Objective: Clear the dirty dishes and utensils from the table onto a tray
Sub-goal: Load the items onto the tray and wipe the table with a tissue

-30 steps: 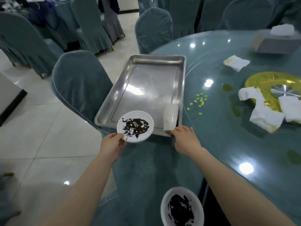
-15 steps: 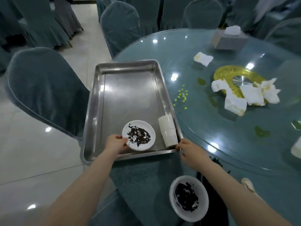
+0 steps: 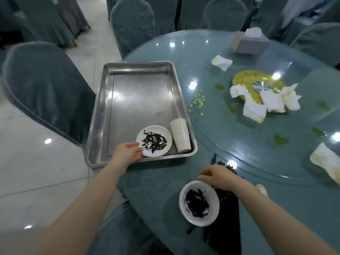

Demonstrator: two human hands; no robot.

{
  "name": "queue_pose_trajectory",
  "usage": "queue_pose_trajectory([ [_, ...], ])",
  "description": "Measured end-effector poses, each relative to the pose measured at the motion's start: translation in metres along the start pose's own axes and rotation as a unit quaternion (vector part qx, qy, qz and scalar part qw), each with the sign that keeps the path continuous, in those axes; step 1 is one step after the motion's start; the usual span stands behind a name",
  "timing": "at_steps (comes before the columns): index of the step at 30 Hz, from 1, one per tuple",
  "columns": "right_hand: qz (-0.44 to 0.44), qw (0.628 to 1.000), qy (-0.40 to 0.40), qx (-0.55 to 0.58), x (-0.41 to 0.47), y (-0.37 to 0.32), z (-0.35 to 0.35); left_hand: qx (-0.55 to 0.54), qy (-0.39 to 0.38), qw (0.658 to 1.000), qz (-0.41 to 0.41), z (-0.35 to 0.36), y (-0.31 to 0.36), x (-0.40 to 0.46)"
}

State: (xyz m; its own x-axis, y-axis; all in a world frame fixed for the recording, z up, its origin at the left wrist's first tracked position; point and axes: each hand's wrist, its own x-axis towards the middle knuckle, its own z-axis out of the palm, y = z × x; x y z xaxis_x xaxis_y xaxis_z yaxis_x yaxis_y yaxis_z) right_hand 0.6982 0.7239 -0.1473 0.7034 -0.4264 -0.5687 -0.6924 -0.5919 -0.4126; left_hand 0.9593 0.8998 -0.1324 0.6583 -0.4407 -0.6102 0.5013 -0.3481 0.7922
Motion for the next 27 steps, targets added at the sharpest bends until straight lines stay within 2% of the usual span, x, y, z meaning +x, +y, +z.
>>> queue_pose_trajectory([
  [3, -0.038, 0.999, -0.028, 0.019, -0.004, -0.002, 0.002, 0.008, -0.015, 1.000, 0.019, 0.009, -0.012, -0.018],
  [6, -0.062, 0.994, -0.072, -0.052, -0.007, -0.006, 0.004, -0.004, -0.029, 0.999, 0.016, 0.017, -0.022, -0.032],
  [10, -0.050, 0.997, -0.025, -0.049, -0.005, -0.006, 0.000, -0.015, -0.037, 0.999, 0.001, 0.023, -0.029, -0.041],
  [14, -0.014, 0.995, 0.058, 0.085, 0.000, -0.010, -0.013, -0.010, -0.067, 0.998, -0.003, 0.025, -0.031, -0.048],
  [17, 0.012, 0.962, 0.136, 0.236, 0.009, -0.025, -0.022, -0.004, -0.163, 0.987, -0.008, 0.027, -0.028, -0.053],
  [20, 0.018, 0.931, 0.154, 0.330, 0.022, -0.047, -0.028, 0.020, -0.244, 0.969, -0.003, 0.033, -0.021, -0.056],
  [21, 0.014, 0.925, 0.150, 0.349, 0.023, -0.051, -0.028, 0.028, -0.235, 0.971, 0.012, 0.036, -0.021, -0.056],
  [25, 0.001, 0.904, 0.108, 0.413, 0.035, -0.070, -0.029, 0.041, -0.115, 0.991, 0.051, 0.034, -0.017, -0.040],
  [27, -0.002, 0.873, 0.083, 0.481, 0.040, -0.077, -0.032, 0.019, -0.074, 0.996, 0.055, 0.027, -0.015, -0.030],
])
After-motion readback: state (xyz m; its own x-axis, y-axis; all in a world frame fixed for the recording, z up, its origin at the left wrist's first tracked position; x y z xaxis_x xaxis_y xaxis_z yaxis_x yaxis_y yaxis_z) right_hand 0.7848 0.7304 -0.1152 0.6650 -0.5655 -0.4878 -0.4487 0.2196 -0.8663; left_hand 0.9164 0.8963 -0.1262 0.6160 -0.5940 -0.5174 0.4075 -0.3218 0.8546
